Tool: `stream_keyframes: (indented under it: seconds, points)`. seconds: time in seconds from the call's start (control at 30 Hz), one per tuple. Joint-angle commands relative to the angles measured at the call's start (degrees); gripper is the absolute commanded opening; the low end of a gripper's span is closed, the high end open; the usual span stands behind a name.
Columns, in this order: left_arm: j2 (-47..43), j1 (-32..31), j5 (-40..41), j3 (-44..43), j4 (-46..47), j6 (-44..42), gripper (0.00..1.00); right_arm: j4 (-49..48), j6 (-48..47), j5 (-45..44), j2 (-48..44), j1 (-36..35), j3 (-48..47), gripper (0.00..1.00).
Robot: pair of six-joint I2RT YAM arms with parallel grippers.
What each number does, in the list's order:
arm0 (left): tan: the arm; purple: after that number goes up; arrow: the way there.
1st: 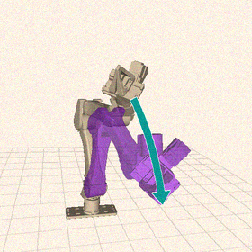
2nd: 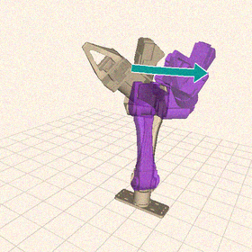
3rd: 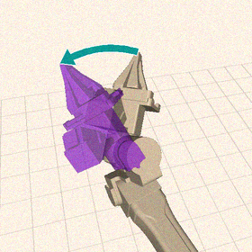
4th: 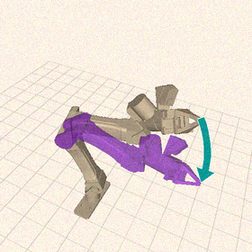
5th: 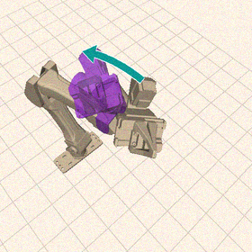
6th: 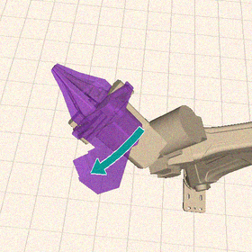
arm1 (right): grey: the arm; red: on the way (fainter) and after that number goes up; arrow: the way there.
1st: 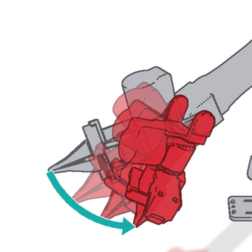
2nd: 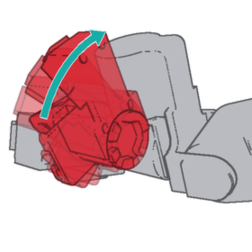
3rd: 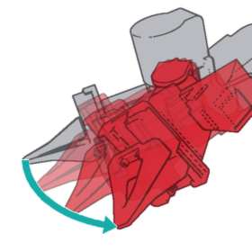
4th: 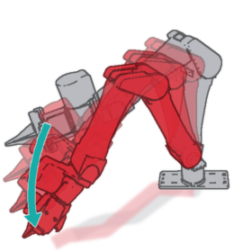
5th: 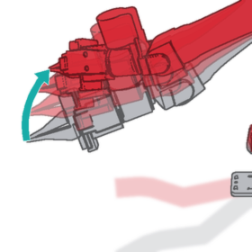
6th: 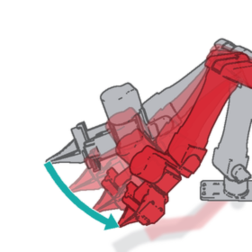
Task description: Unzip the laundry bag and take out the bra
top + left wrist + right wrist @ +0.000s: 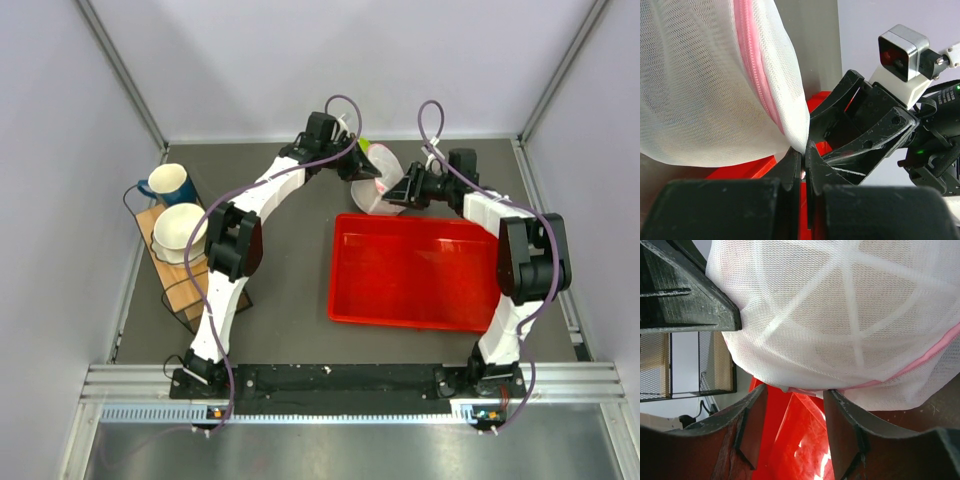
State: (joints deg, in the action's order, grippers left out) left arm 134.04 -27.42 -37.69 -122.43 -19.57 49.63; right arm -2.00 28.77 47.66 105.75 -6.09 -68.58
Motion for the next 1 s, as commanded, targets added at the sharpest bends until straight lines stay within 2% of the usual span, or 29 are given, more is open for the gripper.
stream_keyframes:
  seconds: [0.0, 0.13, 0.5, 0.53, 0.6, 0.63, 0.97]
  points:
    - [-1.68, 0.61, -1.59, 0.00, 3.31, 0.30, 0.00, -4.33, 0.75, 2.69, -0.11, 0.37, -2.70, 0.48]
    - [-1.41, 0.61, -1.51, 0.09, 3.23, 0.47, 0.00, -3.81, 0.06, 2.88, -1.34, 0.37, -2.26, 0.44]
    - [-1.23, 0.61, -1.59, 0.00, 3.49, 0.65, 0.00, -0.73, -2.76, -1.25, -5.03, 0.37, 0.46, 0.24]
    - [-1.23, 0.61, -1.59, 0.09, 3.49, 0.65, 0.00, -0.46, -2.85, -1.60, -5.12, 0.37, 0.37, 0.16]
    - [-1.23, 0.61, -1.68, 0.18, 3.49, 0.56, 0.00, 0.33, -2.93, -2.39, -5.12, 0.46, 0.11, 0.08]
    - [-1.23, 0.61, -1.60, 0.26, 3.49, 0.56, 0.00, 0.50, -3.02, -2.66, -5.29, 0.55, 0.11, 0.00]
    - [-1.59, 1.40, -0.89, -0.79, 2.00, -0.32, 0.00, 1.82, -5.22, -5.99, -6.35, 2.66, 2.57, 0.00]
